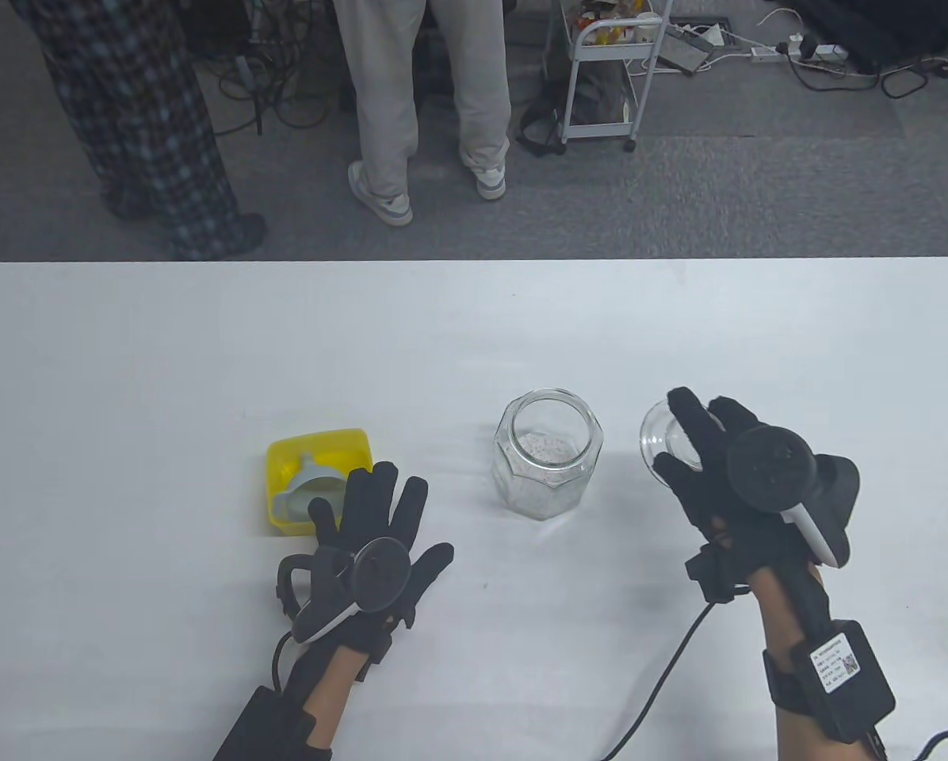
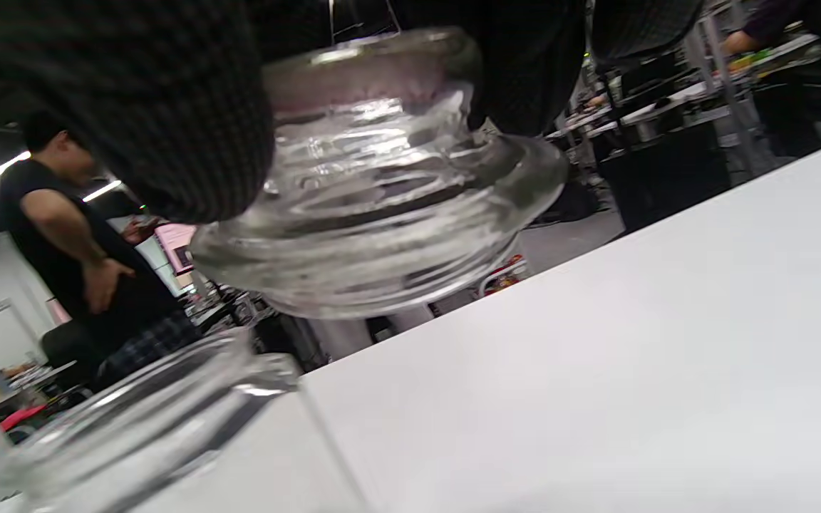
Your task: Transfer rice through funnel into glass jar
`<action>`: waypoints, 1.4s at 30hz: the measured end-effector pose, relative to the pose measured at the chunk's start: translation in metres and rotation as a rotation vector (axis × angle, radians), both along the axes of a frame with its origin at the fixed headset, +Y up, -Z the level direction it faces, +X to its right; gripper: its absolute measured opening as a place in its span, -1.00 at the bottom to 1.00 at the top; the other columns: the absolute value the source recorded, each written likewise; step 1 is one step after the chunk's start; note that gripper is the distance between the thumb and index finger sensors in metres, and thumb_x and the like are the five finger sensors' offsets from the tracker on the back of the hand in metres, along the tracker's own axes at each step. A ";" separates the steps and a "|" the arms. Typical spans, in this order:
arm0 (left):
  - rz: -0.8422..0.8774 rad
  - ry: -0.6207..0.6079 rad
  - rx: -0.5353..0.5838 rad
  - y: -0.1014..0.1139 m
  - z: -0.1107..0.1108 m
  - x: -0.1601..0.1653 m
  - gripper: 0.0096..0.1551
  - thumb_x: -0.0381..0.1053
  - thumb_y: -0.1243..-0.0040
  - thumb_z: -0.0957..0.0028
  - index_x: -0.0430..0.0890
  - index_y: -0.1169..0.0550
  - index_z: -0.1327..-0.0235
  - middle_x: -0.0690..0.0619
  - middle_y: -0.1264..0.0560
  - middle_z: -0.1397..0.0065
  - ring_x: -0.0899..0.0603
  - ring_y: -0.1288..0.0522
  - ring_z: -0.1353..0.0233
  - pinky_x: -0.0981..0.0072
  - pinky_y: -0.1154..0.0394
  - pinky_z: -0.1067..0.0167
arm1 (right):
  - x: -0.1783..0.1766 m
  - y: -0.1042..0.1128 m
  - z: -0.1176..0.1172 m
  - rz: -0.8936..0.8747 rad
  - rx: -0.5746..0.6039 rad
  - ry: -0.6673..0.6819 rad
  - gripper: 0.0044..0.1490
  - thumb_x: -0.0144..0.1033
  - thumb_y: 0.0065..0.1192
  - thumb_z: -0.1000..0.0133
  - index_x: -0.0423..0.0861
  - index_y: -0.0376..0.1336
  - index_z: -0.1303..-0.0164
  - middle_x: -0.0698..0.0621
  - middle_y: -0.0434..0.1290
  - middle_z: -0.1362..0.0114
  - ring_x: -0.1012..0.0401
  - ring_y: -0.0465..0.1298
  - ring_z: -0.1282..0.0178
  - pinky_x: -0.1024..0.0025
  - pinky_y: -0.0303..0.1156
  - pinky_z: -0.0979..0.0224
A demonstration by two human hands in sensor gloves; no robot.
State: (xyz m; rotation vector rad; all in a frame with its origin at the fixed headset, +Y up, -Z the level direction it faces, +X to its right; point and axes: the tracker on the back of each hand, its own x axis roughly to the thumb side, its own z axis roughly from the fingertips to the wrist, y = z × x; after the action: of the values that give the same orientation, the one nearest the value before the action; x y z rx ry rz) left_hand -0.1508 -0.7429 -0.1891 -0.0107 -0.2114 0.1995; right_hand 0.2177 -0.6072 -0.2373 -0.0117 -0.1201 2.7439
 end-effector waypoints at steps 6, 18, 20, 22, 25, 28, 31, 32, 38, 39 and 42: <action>0.002 0.006 -0.008 -0.001 0.000 -0.003 0.02 0.61 -0.04 -0.10 0.23 -0.08 -0.75 -0.13 0.09 -0.87 -0.40 0.08 -0.81 -0.65 0.09 -0.43 | -0.070 0.007 -0.019 0.043 -0.040 0.100 -0.09 0.14 0.47 0.11 0.38 0.12 -0.47 -0.18 0.22 -0.62 -0.19 0.32 -0.56 -0.32 0.15 -0.58; 0.001 -0.026 -0.005 0.002 0.001 0.006 0.02 0.61 -0.04 -0.09 0.23 -0.07 -0.75 -0.13 0.10 -0.88 -0.40 0.09 -0.81 -0.65 0.10 -0.44 | -0.116 -0.012 -0.047 0.185 -0.101 0.082 -0.10 0.16 0.47 0.12 0.39 0.14 -0.45 -0.16 0.25 -0.61 -0.18 0.33 -0.56 -0.31 0.17 -0.58; 0.002 -0.028 -0.003 0.001 0.001 0.007 0.02 0.61 -0.04 -0.10 0.23 -0.08 -0.75 -0.10 0.10 -0.88 -0.40 0.09 -0.81 -0.65 0.10 -0.44 | -0.119 -0.015 -0.048 0.204 -0.112 0.082 -0.10 0.16 0.47 0.12 0.40 0.14 -0.45 -0.16 0.25 -0.62 -0.17 0.33 -0.56 -0.31 0.17 -0.58; 0.002 -0.028 -0.001 0.001 0.001 0.007 0.02 0.61 -0.04 -0.10 0.23 -0.07 -0.75 -0.13 0.10 -0.88 -0.40 0.09 -0.81 -0.65 0.10 -0.44 | -0.120 -0.016 -0.048 0.208 -0.114 0.080 -0.11 0.17 0.46 0.12 0.40 0.15 -0.45 -0.15 0.24 -0.62 -0.17 0.33 -0.57 -0.31 0.17 -0.58; 0.002 -0.028 -0.001 0.001 0.001 0.007 0.02 0.61 -0.04 -0.10 0.23 -0.07 -0.75 -0.12 0.10 -0.88 -0.40 0.09 -0.81 -0.65 0.10 -0.44 | -0.121 -0.019 -0.049 0.212 -0.134 0.068 -0.09 0.20 0.42 0.11 0.38 0.11 -0.47 -0.15 0.24 -0.63 -0.17 0.32 -0.59 -0.32 0.16 -0.58; 0.003 -0.026 -0.001 0.001 0.001 0.007 0.02 0.61 -0.04 -0.10 0.23 -0.07 -0.75 -0.13 0.10 -0.88 -0.40 0.09 -0.81 -0.65 0.10 -0.44 | -0.117 -0.020 -0.048 0.182 -0.153 0.069 0.02 0.31 0.38 0.13 0.33 0.02 -0.52 -0.14 0.15 -0.68 -0.19 0.23 -0.66 -0.35 0.11 -0.58; 0.008 -0.028 0.002 0.001 0.001 0.007 0.02 0.61 -0.04 -0.10 0.23 -0.07 -0.75 -0.10 0.10 -0.88 -0.40 0.09 -0.81 -0.65 0.10 -0.44 | -0.108 -0.011 -0.040 0.144 -0.129 0.072 0.11 0.39 0.35 0.17 0.30 -0.04 -0.55 -0.15 0.01 -0.74 -0.24 0.10 -0.71 -0.37 0.07 -0.58; 0.011 -0.030 0.008 0.001 0.001 0.007 0.02 0.61 -0.04 -0.09 0.23 -0.07 -0.75 -0.10 0.10 -0.88 -0.40 0.08 -0.81 -0.65 0.10 -0.44 | -0.103 -0.008 -0.036 0.115 -0.113 0.077 0.13 0.40 0.34 0.17 0.29 -0.06 -0.55 -0.15 -0.01 -0.74 -0.25 0.07 -0.71 -0.38 0.05 -0.59; 0.018 -0.023 0.032 0.004 0.003 0.004 0.02 0.61 -0.04 -0.09 0.23 -0.07 -0.75 -0.09 0.09 -0.88 -0.39 0.08 -0.81 -0.65 0.09 -0.44 | -0.061 -0.008 -0.010 0.028 -0.071 0.061 0.15 0.43 0.31 0.17 0.30 -0.11 -0.56 -0.12 -0.09 -0.76 -0.27 -0.08 -0.73 -0.41 -0.05 -0.58; 0.018 -0.023 0.033 0.004 0.004 0.004 0.02 0.61 -0.05 -0.09 0.23 -0.07 -0.75 -0.09 0.09 -0.88 -0.39 0.08 -0.81 -0.65 0.09 -0.44 | -0.055 -0.010 -0.006 0.022 -0.071 0.056 0.16 0.44 0.31 0.18 0.30 -0.13 -0.56 -0.11 -0.11 -0.76 -0.27 -0.10 -0.73 -0.41 -0.06 -0.58; 0.016 -0.024 0.034 0.004 0.003 0.004 0.02 0.61 -0.05 -0.09 0.23 -0.07 -0.75 -0.09 0.09 -0.88 -0.39 0.08 -0.81 -0.65 0.09 -0.44 | -0.026 -0.023 0.008 0.000 -0.070 0.019 0.17 0.44 0.31 0.18 0.31 -0.15 -0.55 -0.10 -0.14 -0.77 -0.27 -0.15 -0.73 -0.41 -0.09 -0.57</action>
State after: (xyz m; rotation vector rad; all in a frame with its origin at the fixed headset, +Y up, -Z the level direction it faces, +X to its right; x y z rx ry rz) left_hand -0.1470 -0.7391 -0.1857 0.0227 -0.2389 0.2120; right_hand 0.1915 -0.6303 -0.2293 -0.0051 -0.0191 2.7460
